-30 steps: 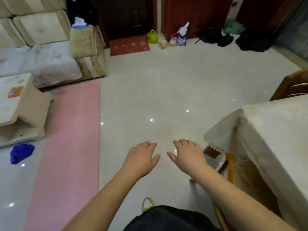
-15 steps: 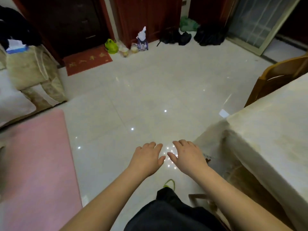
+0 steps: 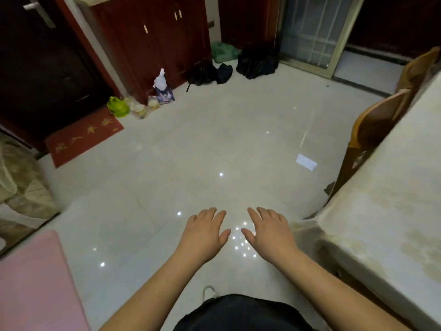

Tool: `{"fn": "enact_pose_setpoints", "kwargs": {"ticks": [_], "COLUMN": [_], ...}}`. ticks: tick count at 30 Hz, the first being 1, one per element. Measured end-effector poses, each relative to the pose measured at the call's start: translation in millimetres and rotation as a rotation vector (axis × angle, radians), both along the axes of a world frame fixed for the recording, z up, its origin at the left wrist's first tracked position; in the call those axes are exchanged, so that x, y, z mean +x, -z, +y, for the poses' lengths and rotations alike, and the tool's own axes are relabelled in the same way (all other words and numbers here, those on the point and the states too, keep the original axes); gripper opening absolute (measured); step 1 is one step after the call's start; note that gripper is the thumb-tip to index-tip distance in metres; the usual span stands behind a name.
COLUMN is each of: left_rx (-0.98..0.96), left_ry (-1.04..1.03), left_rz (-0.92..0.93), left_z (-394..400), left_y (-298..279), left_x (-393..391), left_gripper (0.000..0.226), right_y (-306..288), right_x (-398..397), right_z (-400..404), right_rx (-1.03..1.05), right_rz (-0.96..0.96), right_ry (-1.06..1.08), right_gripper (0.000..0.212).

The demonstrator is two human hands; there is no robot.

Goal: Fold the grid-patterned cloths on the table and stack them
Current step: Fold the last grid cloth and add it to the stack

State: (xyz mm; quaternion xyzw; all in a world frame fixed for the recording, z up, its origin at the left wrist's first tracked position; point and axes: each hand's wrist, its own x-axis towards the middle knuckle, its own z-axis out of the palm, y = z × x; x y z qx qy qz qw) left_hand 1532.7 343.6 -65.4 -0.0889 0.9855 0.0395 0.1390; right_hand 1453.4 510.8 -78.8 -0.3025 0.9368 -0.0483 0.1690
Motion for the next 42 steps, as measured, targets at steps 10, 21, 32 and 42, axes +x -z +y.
{"fn": "enact_pose_setpoints", "kwargs": {"ticks": [10,21,32,42], "left_rx": [0.038,0.055,0.100,0.115], "left_ry": [0.194,0.461,0.655,0.718], "left_rz": [0.152,0.234,0.258,0.328], "left_z": [-72,-88,-2,47], "left_y": [-1,-49,-68,-104], "left_x": [-198,-391,-589,-756], "left_gripper": [0.057,0.054,0.054,0.052], "right_y": [-3,-54,-72,-108], "right_x": [-151,-298,-467,-621], "right_z": [-59,-70,4,65], "right_rx": [0.040,0.013,-0.016,-0.041], "right_rz": [0.100,0.206,0.301,0.369], "right_ry": [0.247,0.538,0.724,0.831], "right_gripper": [0.069,0.066,0.064,0.061]}}
